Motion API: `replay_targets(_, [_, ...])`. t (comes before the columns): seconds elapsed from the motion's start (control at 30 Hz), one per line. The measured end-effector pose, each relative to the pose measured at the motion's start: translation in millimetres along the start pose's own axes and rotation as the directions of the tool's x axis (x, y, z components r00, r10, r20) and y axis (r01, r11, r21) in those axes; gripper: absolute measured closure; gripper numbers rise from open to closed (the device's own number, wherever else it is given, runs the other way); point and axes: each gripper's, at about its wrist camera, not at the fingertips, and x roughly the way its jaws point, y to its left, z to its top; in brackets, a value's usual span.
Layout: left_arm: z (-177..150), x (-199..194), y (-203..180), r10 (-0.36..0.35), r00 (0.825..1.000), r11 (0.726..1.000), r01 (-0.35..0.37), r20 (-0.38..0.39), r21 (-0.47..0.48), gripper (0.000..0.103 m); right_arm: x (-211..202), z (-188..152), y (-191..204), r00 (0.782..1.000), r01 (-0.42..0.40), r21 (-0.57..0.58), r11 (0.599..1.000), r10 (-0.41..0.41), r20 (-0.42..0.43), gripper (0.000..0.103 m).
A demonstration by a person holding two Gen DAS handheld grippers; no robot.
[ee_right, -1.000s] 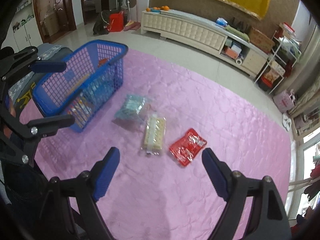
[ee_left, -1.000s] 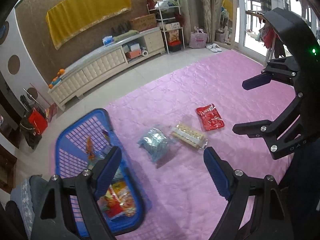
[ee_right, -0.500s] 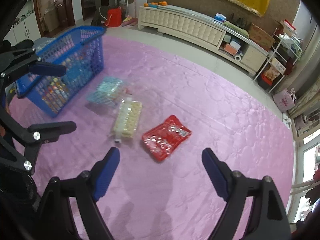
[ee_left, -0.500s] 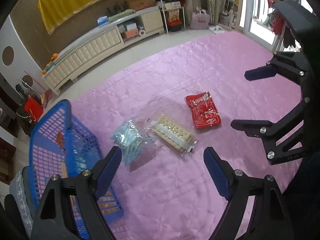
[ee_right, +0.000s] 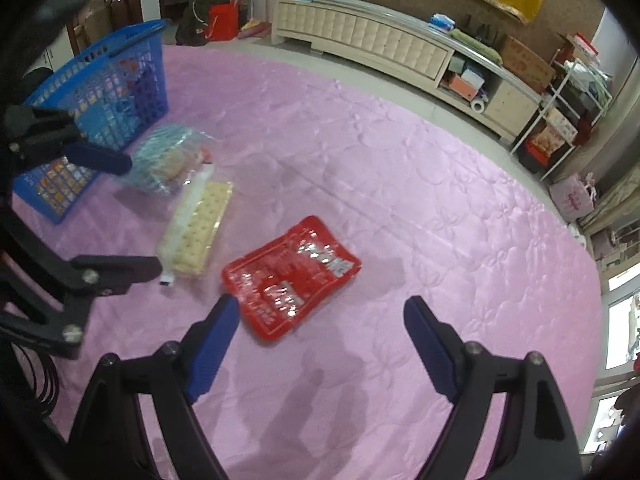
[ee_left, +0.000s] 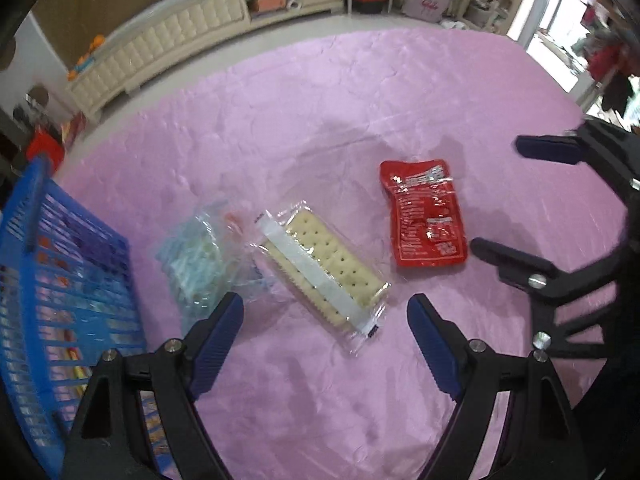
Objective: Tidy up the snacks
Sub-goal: 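Move both tools away from the basket toward the remaining packets, then grasp the white cracker-stick packet with the left tool while the right tool grasps the red packet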
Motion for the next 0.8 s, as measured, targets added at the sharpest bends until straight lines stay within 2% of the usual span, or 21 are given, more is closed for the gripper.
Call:
replay_targets(0.13, [8,20,4,-0.047,0.998,0.997,0.044,-0.044,-0.067,0.021,2,1,-6,1.000,-0.012,0.024,1.000,0.013,-0.002,0.016])
replay_targets(0.27, [16,36,13,-0.040,0.997,0.994,0.032,-0.067,-0.108,0.021,5,0,-5,1.000,-0.004,0.011,1.000,0.004,-0.008,0.016])
replay_targets(0.37, [21,47,14,-0.032,0.996,0.993,0.023,-0.082,-0.115,0.021,8,-2,-3,1.000,0.008,0.000,1.000,-0.008,-0.020,0.016])
replay_targets(0.47, [24,58,9,-0.004,0.996,0.997,-0.004,-0.091,-0.080,0.021,9,-2,-6,1.000,0.005,0.007,1.000,-0.005,-0.024,0.016])
replay_targets(0.53, [24,63,6,0.023,0.995,0.998,-0.029,-0.095,-0.063,0.029,8,-2,-8,1.000,-0.001,0.018,1.000,0.001,-0.021,0.016])
replay_targets(0.6, [23,62,6,-0.020,0.997,0.997,0.014,-0.080,-0.074,0.050,6,-2,-11,1.000,-0.010,0.030,1.000,0.010,-0.017,0.016])
replay_targets(0.7, [22,60,4,0.003,0.997,0.999,-0.006,-0.076,-0.042,0.058,7,-3,-15,0.999,-0.025,0.045,0.999,0.026,-0.022,0.016])
replay_targets(0.8, [15,51,-2,0.038,0.998,0.999,-0.038,-0.052,0.004,0.058,9,-3,-18,0.999,-0.042,0.056,0.998,0.044,-0.030,0.016])
